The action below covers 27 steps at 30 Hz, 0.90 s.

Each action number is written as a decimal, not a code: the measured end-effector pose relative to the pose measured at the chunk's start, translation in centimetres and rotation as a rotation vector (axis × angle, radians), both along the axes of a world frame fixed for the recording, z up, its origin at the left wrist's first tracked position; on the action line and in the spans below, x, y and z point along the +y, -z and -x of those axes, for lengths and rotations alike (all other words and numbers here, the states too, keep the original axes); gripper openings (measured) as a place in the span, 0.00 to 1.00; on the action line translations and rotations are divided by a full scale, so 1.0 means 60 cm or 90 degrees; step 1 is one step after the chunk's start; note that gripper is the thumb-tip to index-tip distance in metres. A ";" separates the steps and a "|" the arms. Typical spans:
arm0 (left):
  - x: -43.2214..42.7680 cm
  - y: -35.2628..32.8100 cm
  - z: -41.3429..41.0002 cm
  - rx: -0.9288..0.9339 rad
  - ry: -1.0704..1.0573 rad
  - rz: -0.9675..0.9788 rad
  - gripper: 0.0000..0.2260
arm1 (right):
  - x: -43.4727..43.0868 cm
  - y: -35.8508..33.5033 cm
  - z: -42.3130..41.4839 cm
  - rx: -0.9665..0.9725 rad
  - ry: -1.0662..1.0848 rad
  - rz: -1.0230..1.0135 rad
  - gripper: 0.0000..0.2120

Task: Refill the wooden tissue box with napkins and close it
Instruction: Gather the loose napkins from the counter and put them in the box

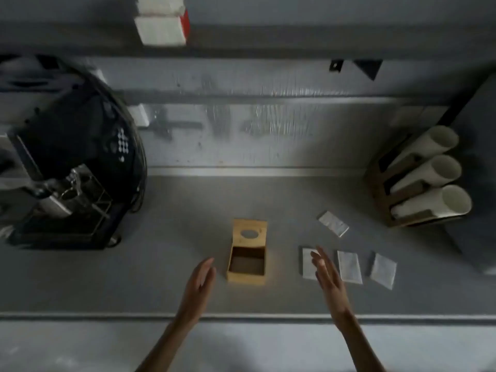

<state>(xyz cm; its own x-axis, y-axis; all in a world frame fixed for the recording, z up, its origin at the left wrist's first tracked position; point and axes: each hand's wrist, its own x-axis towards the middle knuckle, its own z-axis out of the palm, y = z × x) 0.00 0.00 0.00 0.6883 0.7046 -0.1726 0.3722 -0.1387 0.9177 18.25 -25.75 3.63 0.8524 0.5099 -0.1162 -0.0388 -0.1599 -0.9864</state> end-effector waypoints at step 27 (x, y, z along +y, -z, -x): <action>-0.031 0.163 -0.172 0.044 0.056 0.283 0.19 | 0.153 0.176 -0.009 0.287 0.001 0.061 0.48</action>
<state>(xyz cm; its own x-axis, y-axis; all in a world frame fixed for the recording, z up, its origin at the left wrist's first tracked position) 10.31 -1.87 -9.77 0.7186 0.4915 -0.4921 0.4384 0.2291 0.8691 18.78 -16.56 -6.96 0.7070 0.4771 -0.5220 -0.4611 -0.2486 -0.8518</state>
